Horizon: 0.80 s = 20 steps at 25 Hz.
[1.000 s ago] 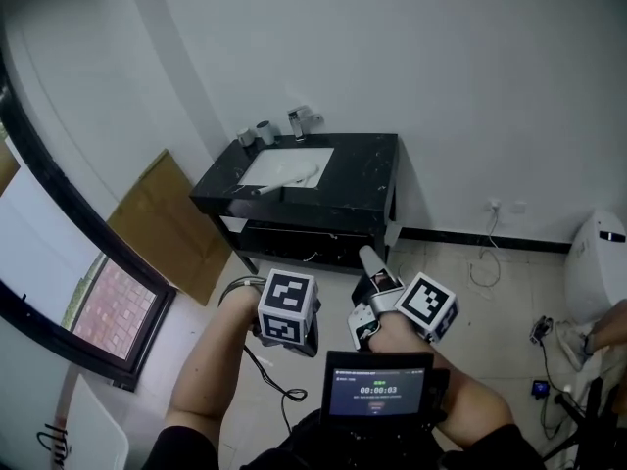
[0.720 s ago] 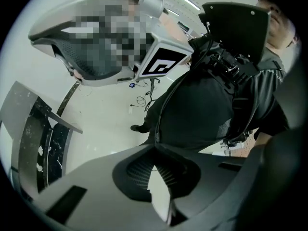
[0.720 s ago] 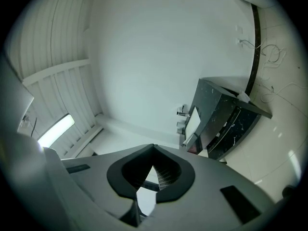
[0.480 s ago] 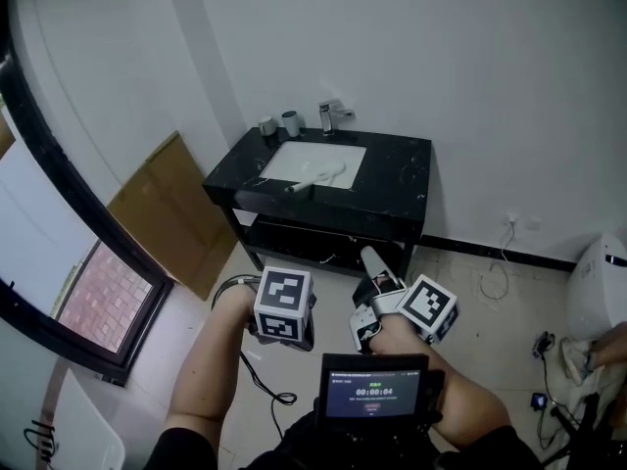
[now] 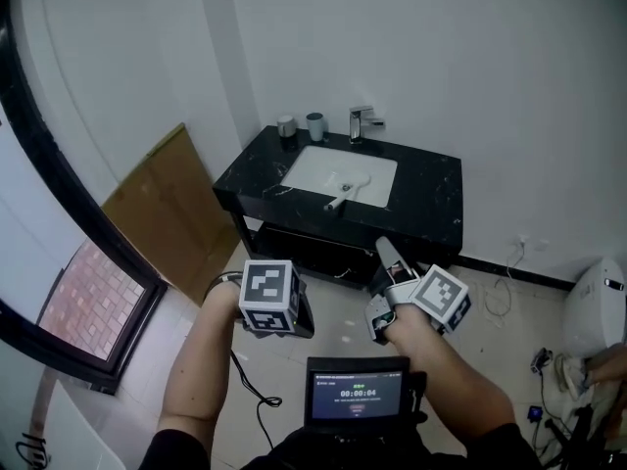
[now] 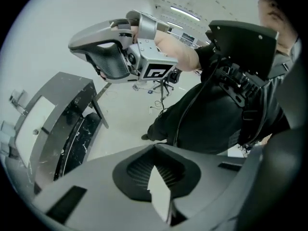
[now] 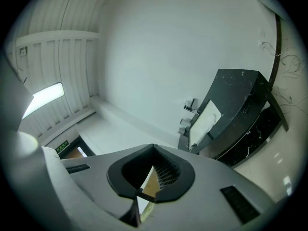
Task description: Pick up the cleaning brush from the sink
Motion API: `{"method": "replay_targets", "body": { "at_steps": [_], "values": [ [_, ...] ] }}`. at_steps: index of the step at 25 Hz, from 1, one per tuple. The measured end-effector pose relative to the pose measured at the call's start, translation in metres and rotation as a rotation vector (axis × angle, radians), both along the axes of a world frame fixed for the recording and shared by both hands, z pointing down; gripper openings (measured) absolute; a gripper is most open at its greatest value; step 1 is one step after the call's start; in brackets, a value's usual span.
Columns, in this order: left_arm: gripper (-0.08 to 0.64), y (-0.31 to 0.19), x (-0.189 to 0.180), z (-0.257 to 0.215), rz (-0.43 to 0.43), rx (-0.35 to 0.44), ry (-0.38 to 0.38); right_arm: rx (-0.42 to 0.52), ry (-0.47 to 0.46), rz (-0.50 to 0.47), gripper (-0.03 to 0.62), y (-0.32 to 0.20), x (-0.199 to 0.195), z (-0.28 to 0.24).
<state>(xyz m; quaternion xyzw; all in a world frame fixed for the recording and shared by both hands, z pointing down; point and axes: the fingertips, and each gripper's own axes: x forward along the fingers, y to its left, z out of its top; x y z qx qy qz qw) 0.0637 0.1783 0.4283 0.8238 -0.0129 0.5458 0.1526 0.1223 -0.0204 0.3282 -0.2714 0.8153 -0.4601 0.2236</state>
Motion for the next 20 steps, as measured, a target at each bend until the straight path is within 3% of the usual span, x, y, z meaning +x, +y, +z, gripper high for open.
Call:
{"method": "replay_targets", "body": {
  "at_steps": [6,13,20],
  "values": [
    [0.005,-0.092,-0.068,-0.006,-0.029,0.053,0.062,0.047,0.113,0.005,0.008,-0.086,-0.065,0.007],
    [0.005,-0.257,-0.147,-0.041,-0.197,0.172,0.139,0.077,0.211,-0.009,0.008,-0.223,-0.131,0.001],
    [0.006,-0.406,-0.231,-0.078,-0.364,0.302,0.317,0.101,0.384,0.02,0.008,-0.337,-0.206,0.012]
  ]
}}
